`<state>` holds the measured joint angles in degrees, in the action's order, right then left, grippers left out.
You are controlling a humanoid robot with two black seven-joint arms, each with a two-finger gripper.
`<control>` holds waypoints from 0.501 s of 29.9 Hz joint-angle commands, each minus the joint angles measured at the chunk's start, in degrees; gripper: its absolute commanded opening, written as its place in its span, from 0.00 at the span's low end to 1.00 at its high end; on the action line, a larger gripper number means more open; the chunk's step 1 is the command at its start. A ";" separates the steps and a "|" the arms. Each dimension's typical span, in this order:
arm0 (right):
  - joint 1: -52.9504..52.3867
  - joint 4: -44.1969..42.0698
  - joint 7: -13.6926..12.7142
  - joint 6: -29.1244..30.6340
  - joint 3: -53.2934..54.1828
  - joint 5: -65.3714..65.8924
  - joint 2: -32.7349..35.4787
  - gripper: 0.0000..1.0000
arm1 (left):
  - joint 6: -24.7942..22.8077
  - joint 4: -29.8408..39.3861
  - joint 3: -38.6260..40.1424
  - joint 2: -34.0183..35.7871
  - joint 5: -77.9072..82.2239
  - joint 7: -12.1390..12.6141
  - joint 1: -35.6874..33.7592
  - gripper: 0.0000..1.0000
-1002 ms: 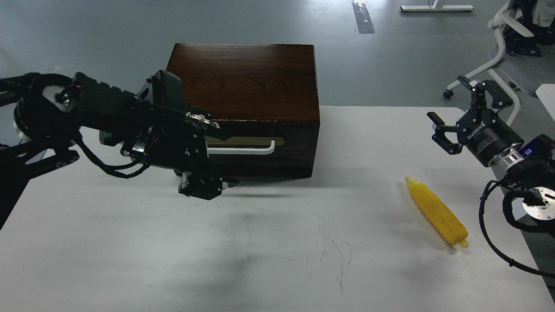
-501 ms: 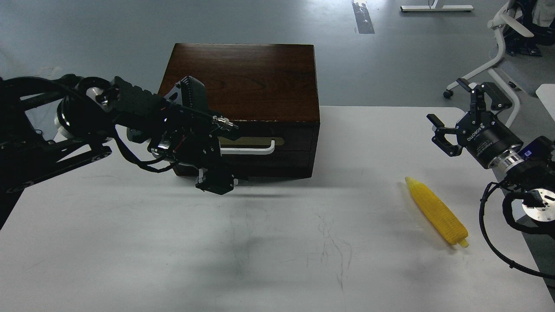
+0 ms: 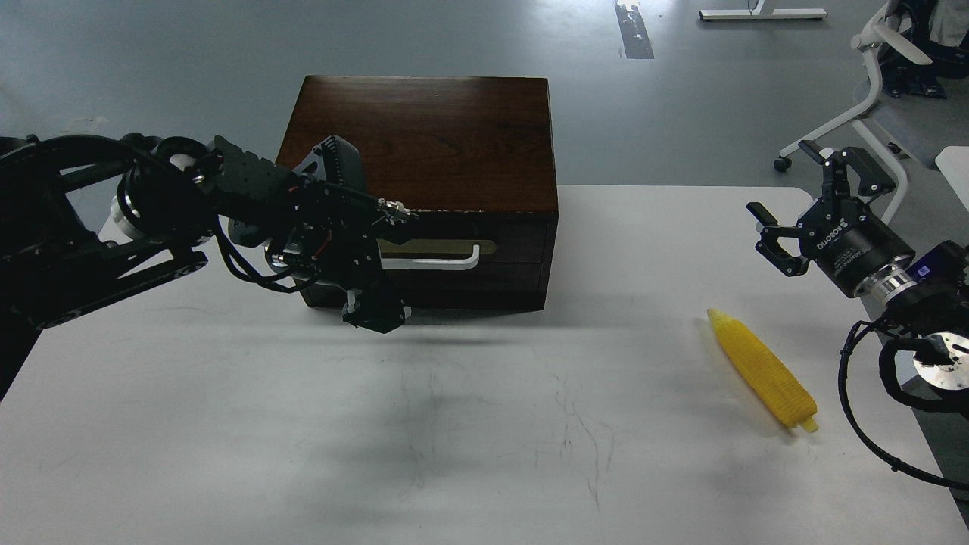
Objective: Put corn in drawer with both arms
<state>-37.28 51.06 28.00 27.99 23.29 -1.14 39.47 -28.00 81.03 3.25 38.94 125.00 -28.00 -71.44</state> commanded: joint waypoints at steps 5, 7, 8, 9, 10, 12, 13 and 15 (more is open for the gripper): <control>-0.08 0.00 0.00 0.01 0.00 0.00 0.00 1.00 | 0.00 -0.08 0.01 -0.36 0.00 0.00 0.95 0.99; -0.08 0.00 0.00 0.01 0.00 0.00 0.00 1.00 | 0.00 -0.08 0.01 -0.53 0.00 0.00 1.04 0.99; -0.08 0.00 0.00 0.01 0.00 0.00 0.08 1.00 | 0.00 -0.25 0.01 -0.71 0.00 0.00 1.04 0.99; -0.08 0.00 0.00 0.01 0.00 0.00 0.08 1.00 | 0.00 -0.60 0.01 -0.88 0.00 0.00 1.12 0.99; 0.01 0.00 0.00 0.01 0.00 0.00 0.08 1.00 | 0.00 -0.78 0.01 -0.97 0.00 0.00 1.21 0.99; 0.01 0.00 0.00 0.01 0.00 0.00 0.08 1.00 | 0.00 -1.13 0.01 -1.06 0.00 0.00 1.48 0.99; 0.01 0.00 0.00 0.01 0.00 0.00 0.08 1.00 | 0.00 -1.22 0.01 -1.06 0.00 0.00 1.56 0.99; -0.08 0.00 0.00 0.01 0.00 0.00 0.08 1.00 | 0.00 -1.49 0.01 -1.06 0.00 0.00 1.57 0.99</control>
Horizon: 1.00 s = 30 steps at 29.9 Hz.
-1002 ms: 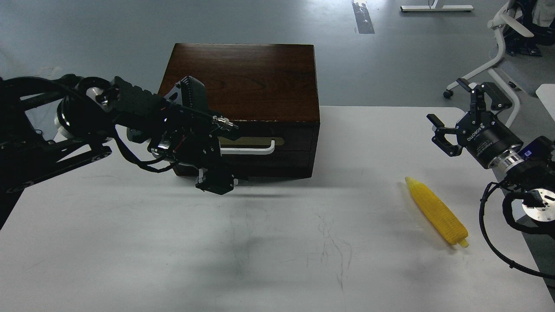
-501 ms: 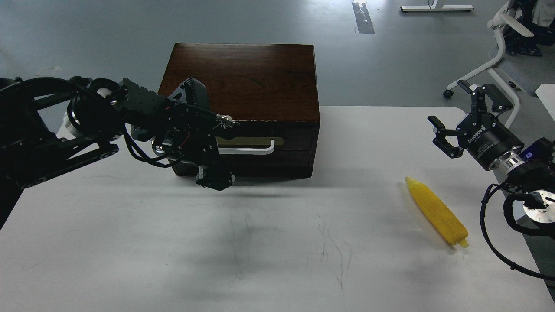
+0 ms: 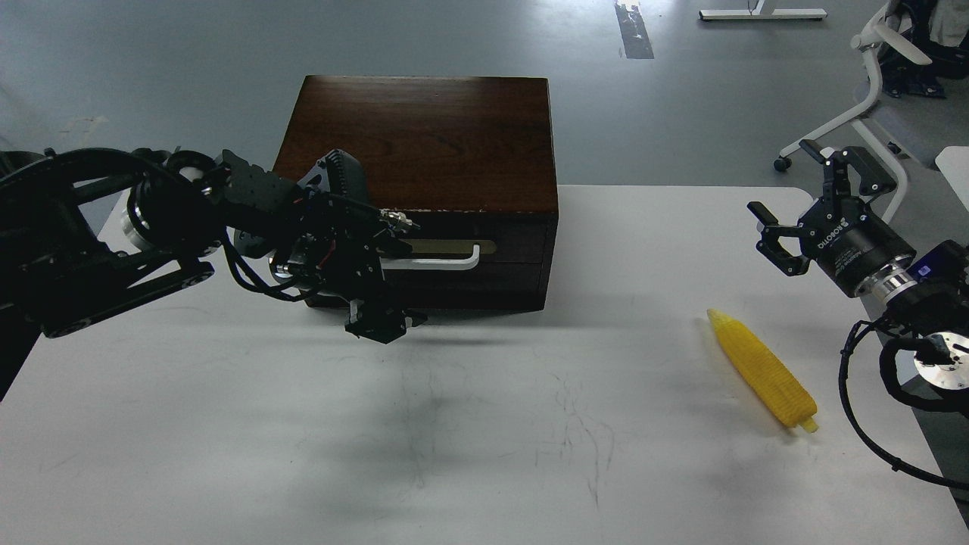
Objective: Put corn in drawer with both arms
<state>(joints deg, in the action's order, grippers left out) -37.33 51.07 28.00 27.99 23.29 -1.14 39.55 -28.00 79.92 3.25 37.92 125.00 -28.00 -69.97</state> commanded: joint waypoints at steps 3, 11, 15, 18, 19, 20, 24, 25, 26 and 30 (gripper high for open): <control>-0.02 0.00 0.00 0.01 0.00 0.00 0.00 1.00 | 0.00 -0.82 0.01 -0.13 0.00 0.00 0.27 0.99; 0.06 0.00 0.00 0.01 0.00 0.00 0.61 1.00 | 0.00 -1.26 0.01 -0.83 0.00 0.00 0.36 0.99; 0.06 0.00 0.00 0.01 0.00 0.00 0.97 1.00 | 0.00 -1.26 -1.66 -1.54 0.00 0.00 0.18 0.99; 0.06 0.09 0.00 0.01 0.00 0.00 1.14 1.00 | 0.00 -1.26 -3.33 -1.62 0.00 0.00 -0.17 0.99; 0.06 0.09 0.00 0.01 0.00 0.00 1.23 1.00 | 0.00 -1.26 -3.42 -1.62 0.00 0.00 0.00 0.99; 0.06 0.09 0.00 0.01 0.00 0.00 1.23 1.00 | 0.00 -1.18 -3.42 -1.62 0.00 0.00 0.09 0.99; 0.06 0.09 0.00 0.01 0.00 0.00 1.23 1.00 | 0.00 -0.30 -3.42 -1.62 0.00 0.00 0.18 0.99; 0.06 0.09 0.00 0.01 0.00 0.00 1.23 1.00 | 0.00 -0.12 -3.42 -1.62 0.00 0.00 0.09 0.99; 0.06 0.09 0.00 0.01 0.00 0.00 1.14 1.00 | 0.00 0.58 -3.42 -1.54 0.00 0.00 0.01 0.99; 0.15 0.00 0.00 0.01 0.00 0.00 1.14 1.00 | 0.00 2.51 -3.51 -1.10 0.00 0.00 -0.17 0.99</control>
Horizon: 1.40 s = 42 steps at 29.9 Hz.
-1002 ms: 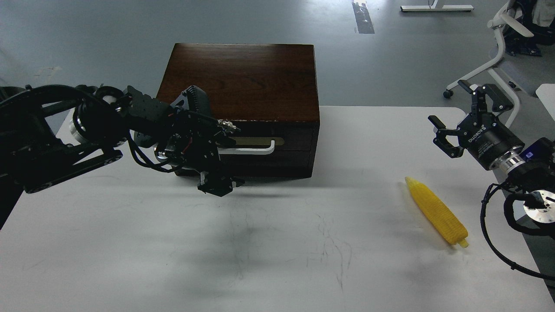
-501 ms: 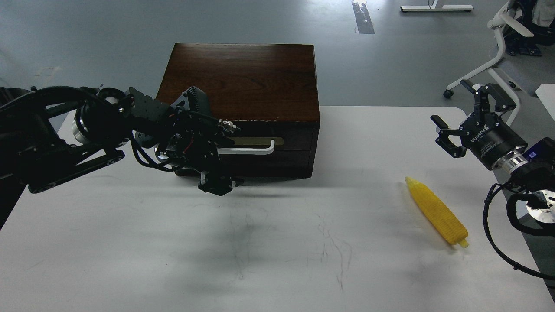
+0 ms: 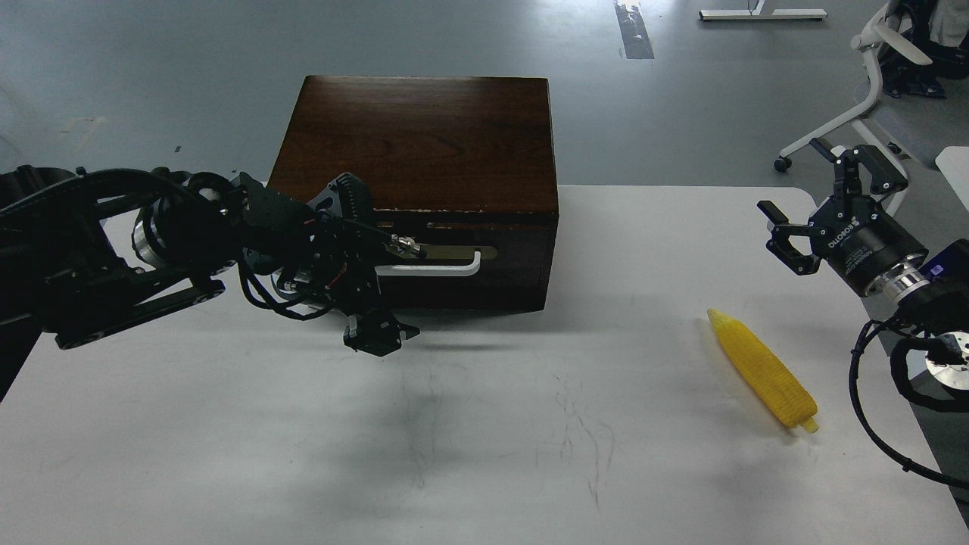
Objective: Put corn in drawer with both arms
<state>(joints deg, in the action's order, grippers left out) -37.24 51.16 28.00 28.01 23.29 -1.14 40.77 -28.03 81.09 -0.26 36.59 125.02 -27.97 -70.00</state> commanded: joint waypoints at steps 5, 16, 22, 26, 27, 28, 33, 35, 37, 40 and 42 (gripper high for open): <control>0.06 -0.09 0.00 -0.01 -0.09 0.00 -0.07 1.00 | 0.03 6.27 -0.09 1.20 -0.02 -0.03 -0.14 0.99; 0.06 -0.09 0.00 -0.01 -0.09 0.00 -0.07 1.00 | 0.03 11.72 -2.20 4.72 -0.02 -0.03 0.21 0.99; 0.06 -0.09 0.00 -0.01 -0.09 0.00 -0.07 1.00 | 0.03 14.88 -4.31 7.27 -0.02 -0.03 -0.05 0.99; 0.06 -0.09 0.00 -0.01 -0.09 0.00 -0.07 1.00 | 0.03 17.43 -4.92 8.59 -0.02 -0.03 0.13 0.99; 0.06 -0.09 0.00 -0.01 -0.09 0.00 -0.07 1.00 | 0.03 18.04 -5.27 9.11 -0.02 -0.03 0.13 0.99; 0.06 -0.09 0.00 -0.01 -0.09 0.00 -0.07 1.00 | 0.03 18.22 -5.27 9.38 -0.02 -0.03 0.13 0.99; 0.06 -0.18 0.00 -0.01 -0.09 0.00 -0.07 1.00 | 0.03 19.10 -5.27 9.56 -0.02 -0.03 0.13 0.99; 0.06 -0.18 0.00 -0.01 -0.09 0.00 -0.07 1.00 | 0.03 19.54 -5.27 9.56 -0.02 -0.03 0.13 0.99; 0.06 -0.18 0.00 -0.01 -0.09 0.00 -0.07 1.00 | 0.03 19.90 -5.27 9.64 -0.02 -0.03 0.21 0.99; 0.06 -0.18 0.00 -0.01 -0.09 0.00 -0.07 1.00 | 0.03 19.90 -5.27 9.56 -0.02 -0.03 0.39 0.99; 0.06 -0.18 0.00 -0.01 -0.09 0.00 -0.07 1.00 | 0.03 19.90 -5.27 9.56 -0.02 -0.03 0.39 0.99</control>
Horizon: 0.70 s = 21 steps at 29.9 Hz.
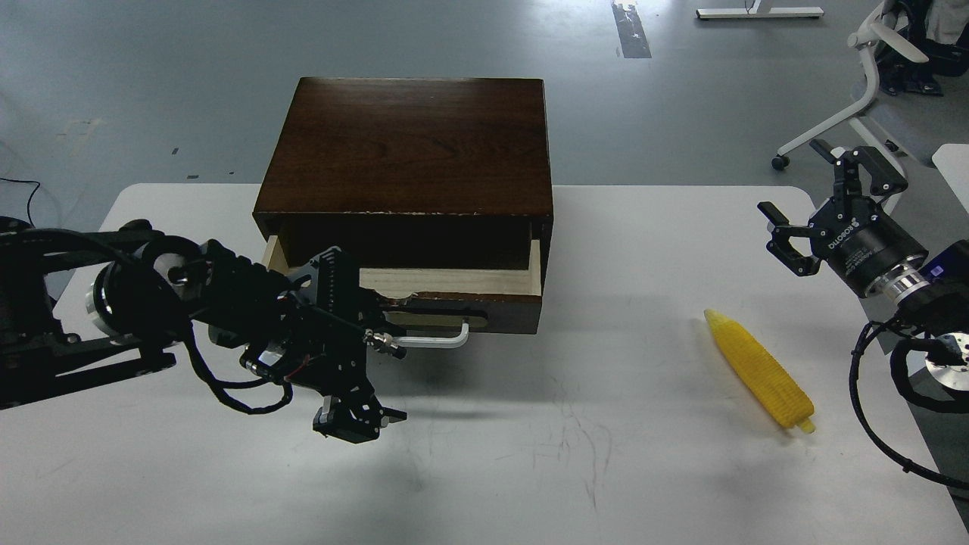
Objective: Put corn in drawer with both arms
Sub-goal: 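Pull the drawer open toward the robot with the left gripper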
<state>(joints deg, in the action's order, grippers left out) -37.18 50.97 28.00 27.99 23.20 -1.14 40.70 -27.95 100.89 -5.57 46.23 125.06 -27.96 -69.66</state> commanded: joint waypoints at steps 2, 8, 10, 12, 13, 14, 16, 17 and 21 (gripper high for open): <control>0.00 0.00 0.00 0.01 0.00 0.00 0.00 1.00 | -0.05 0.10 0.03 -0.09 -0.06 -0.04 -0.03 0.99; 0.00 0.00 0.00 0.01 0.00 0.00 -0.09 1.00 | -0.05 -0.25 0.29 -0.44 -0.06 -0.04 -0.30 0.99; 0.00 0.00 0.00 0.01 -0.08 0.00 0.00 1.00 | -0.05 -0.52 0.47 -0.53 -0.06 -0.04 -0.39 0.99; 0.00 0.00 0.00 0.01 -0.17 0.00 0.00 1.00 | -0.05 -0.96 0.82 -0.62 -0.06 -0.04 -0.39 0.99; 0.00 0.00 0.00 0.01 -0.52 0.00 0.00 1.00 | -0.05 -0.96 0.82 -0.62 -0.06 -0.04 -0.65 0.99; 0.00 0.09 0.00 0.01 -0.78 0.00 0.00 1.00 | -0.05 -1.04 0.91 -0.44 -0.06 -0.04 -0.74 0.99; 0.00 0.09 0.00 0.01 -0.79 0.00 0.00 1.00 | -0.05 -1.04 1.00 -0.44 -0.06 -0.04 -0.82 0.99; 0.00 0.09 0.00 0.01 -0.79 0.00 0.00 1.00 | -0.05 -1.04 1.00 -0.44 -0.06 -0.04 -0.82 0.99; 0.00 0.09 0.00 0.01 -0.79 0.00 0.00 1.00 | -0.05 -1.04 1.87 -0.53 -0.06 -0.04 -0.82 0.99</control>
<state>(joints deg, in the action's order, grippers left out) -37.18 51.06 28.00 28.01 22.43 -1.14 40.68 -28.15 99.94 -4.35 45.74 124.93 -28.19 -70.43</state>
